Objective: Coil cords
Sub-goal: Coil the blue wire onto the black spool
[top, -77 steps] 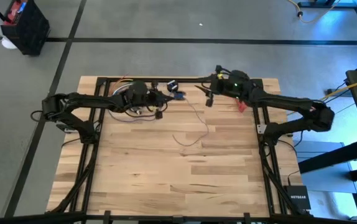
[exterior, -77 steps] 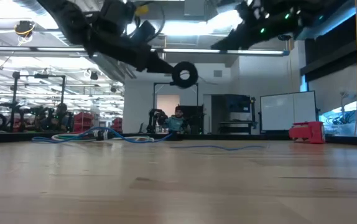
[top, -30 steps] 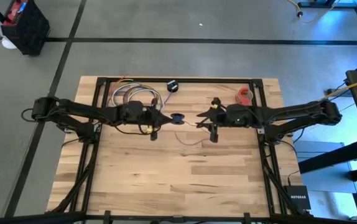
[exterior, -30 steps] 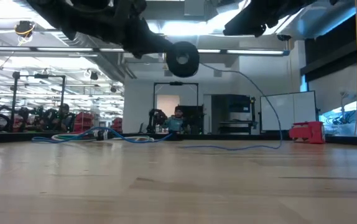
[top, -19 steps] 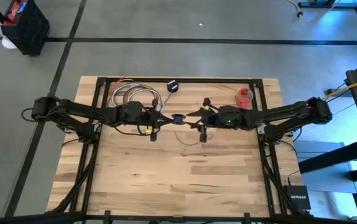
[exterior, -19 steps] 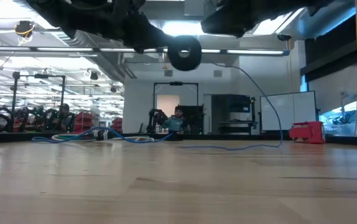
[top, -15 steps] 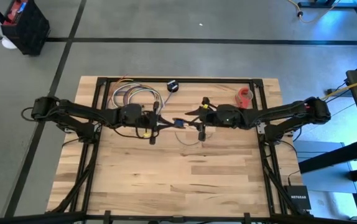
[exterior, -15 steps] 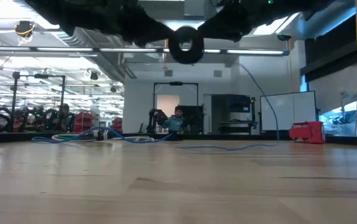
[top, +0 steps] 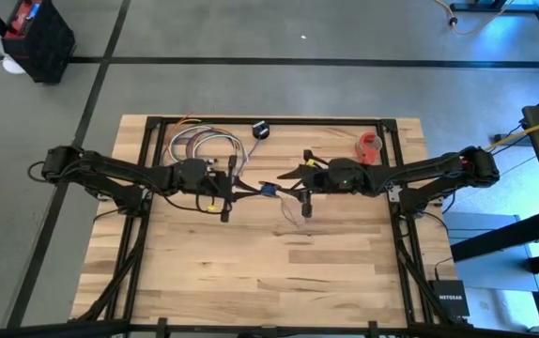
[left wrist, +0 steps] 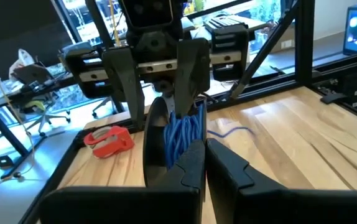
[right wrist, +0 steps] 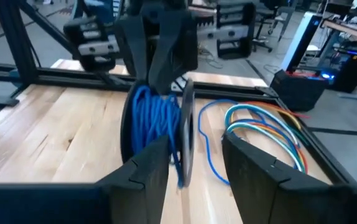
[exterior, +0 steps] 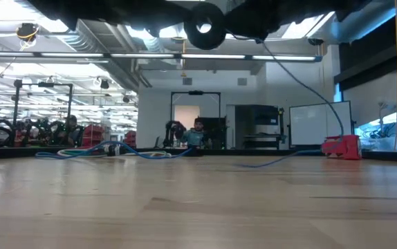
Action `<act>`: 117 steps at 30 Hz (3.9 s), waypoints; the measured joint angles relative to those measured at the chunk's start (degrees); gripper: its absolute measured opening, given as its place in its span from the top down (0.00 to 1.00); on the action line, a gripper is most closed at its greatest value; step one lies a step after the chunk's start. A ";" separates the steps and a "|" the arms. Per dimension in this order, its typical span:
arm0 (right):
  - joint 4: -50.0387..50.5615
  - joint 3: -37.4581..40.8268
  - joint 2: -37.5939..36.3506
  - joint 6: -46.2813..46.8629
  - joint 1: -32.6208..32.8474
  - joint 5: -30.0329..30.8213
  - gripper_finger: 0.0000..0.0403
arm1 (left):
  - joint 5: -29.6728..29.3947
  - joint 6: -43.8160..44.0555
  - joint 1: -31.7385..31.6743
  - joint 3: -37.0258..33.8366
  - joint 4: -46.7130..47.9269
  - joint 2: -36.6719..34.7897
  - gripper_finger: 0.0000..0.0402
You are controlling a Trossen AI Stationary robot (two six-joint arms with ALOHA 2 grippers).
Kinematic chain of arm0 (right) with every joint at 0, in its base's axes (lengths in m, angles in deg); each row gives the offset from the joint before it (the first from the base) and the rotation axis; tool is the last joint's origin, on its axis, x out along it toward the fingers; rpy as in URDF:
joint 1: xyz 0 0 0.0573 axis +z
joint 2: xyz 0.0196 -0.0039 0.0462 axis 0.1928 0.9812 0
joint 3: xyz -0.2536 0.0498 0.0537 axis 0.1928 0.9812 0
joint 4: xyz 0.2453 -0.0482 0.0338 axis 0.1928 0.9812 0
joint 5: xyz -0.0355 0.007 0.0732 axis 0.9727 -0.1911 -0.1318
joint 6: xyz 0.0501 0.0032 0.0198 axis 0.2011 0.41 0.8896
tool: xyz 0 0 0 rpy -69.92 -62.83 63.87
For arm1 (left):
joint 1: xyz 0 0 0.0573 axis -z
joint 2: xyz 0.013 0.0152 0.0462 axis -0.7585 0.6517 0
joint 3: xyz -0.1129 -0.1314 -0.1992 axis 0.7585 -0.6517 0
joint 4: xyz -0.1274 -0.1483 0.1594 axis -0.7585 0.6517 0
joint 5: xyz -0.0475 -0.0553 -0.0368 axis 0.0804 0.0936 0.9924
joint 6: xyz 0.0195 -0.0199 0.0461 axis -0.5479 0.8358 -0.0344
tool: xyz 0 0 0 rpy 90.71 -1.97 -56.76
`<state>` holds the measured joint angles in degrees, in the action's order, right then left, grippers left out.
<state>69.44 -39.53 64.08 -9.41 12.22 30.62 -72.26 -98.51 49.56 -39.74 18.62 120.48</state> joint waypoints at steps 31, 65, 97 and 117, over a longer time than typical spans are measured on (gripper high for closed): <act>-3.33 0.00 1.38 -2.17 0.07 7.18 0.98 | -3.79 4.31 -1.84 2.45 4.99 -2.87 0.89; -38.51 11.45 0.12 -4.37 -7.34 14.81 0.99 | -7.36 2.53 -6.49 0.42 2.35 3.41 0.65; -38.50 11.39 3.58 -9.35 -5.86 12.46 0.99 | 2.14 13.59 -9.97 3.78 -13.71 22.75 0.65; -38.25 11.23 3.56 -9.62 -5.11 12.44 0.99 | -2.21 10.30 -10.19 4.87 -4.48 20.69 0.65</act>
<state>31.19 -28.30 67.65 -19.02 7.10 43.06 -74.46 -88.20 39.37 -34.86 14.13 141.17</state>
